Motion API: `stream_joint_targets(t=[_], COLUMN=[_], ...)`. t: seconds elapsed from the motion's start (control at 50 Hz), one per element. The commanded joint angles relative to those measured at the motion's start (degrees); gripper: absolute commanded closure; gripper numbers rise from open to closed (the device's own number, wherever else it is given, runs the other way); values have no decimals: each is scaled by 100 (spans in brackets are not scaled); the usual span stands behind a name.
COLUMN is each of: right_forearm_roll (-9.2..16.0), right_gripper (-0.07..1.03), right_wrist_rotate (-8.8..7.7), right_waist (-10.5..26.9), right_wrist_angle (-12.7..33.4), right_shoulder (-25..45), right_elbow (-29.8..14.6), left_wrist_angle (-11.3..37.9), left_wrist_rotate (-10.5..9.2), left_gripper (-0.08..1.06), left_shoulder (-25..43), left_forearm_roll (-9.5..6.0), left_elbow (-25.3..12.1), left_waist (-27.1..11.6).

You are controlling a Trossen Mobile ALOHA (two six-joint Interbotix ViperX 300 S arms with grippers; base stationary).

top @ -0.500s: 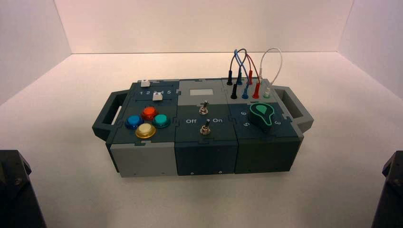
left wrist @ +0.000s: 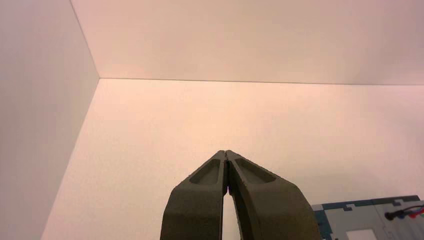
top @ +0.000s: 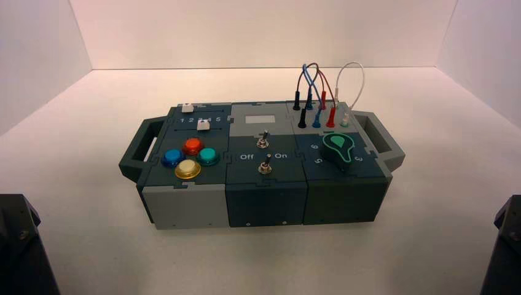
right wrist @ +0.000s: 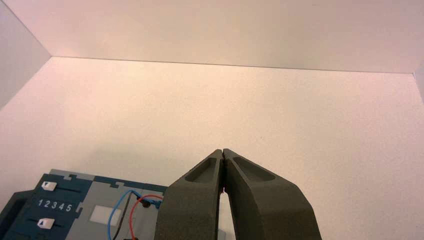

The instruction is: Move the bottom slider to position 4.

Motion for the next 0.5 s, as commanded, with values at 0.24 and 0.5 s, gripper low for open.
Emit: stream_joint_targets(t=[0.24, 0.5], right_forearm_roll=[272, 343], right_gripper=[99, 99], right_wrist_rotate=[35, 35], right_waist=[53, 360], right_wrist_angle=[299, 1635], right_shoulder=[-9, 176], right_elbow=[-272, -642], left_wrist_angle=[1116, 2118], left_wrist_rotate=[-18, -26], left_gripper=[101, 101], left_shoulder=[554, 1248], left_forearm_roll=[-62, -149], left_elbow=[-466, -800], left_waist=[-255, -879])
